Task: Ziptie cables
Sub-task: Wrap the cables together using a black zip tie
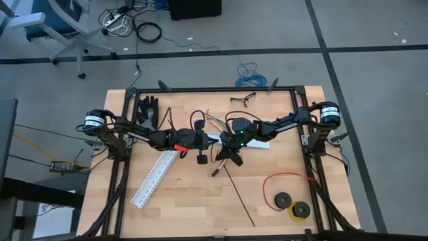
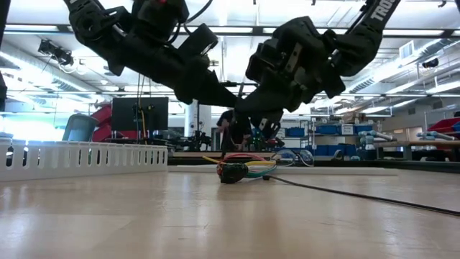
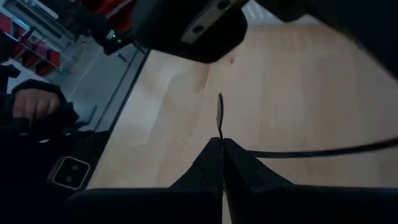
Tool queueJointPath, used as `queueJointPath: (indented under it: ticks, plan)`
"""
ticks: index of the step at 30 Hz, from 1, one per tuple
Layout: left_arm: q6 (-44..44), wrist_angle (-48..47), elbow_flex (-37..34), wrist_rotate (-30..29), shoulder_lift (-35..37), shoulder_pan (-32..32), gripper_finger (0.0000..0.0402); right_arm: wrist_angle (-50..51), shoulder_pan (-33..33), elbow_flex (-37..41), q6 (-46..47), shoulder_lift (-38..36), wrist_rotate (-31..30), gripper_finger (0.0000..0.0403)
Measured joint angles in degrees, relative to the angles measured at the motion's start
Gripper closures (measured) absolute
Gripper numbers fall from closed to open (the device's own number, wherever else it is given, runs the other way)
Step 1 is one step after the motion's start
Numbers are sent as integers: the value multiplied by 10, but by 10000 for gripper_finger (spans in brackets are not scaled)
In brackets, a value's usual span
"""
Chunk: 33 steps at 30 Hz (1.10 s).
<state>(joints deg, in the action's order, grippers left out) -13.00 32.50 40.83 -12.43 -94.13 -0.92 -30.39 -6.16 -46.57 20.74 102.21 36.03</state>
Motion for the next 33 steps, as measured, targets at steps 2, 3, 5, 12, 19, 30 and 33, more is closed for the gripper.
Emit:
queueJointPath:
  ticks: [2,3,5,12,19,30,33]
  plan:
    - [-31,-7,0,1,0,-3,401,0,-1,0,1,0,1,403]
    - [-50,-13,0,1,0,-5,401,0,-1,0,3,0,2,403]
    - [-87,-13,0,3,0,-11,401,1,-1,0,12,0,6,403]
    - [-125,6,0,3,0,-23,401,3,-10,-1,28,0,13,403]
    - [-152,30,0,3,0,-26,401,7,-11,-1,32,0,13,403]
    - [-222,34,0,-19,0,-47,401,13,-21,-1,41,0,13,403]
    - [-230,34,0,-30,0,-52,401,12,-24,-1,47,0,13,403]
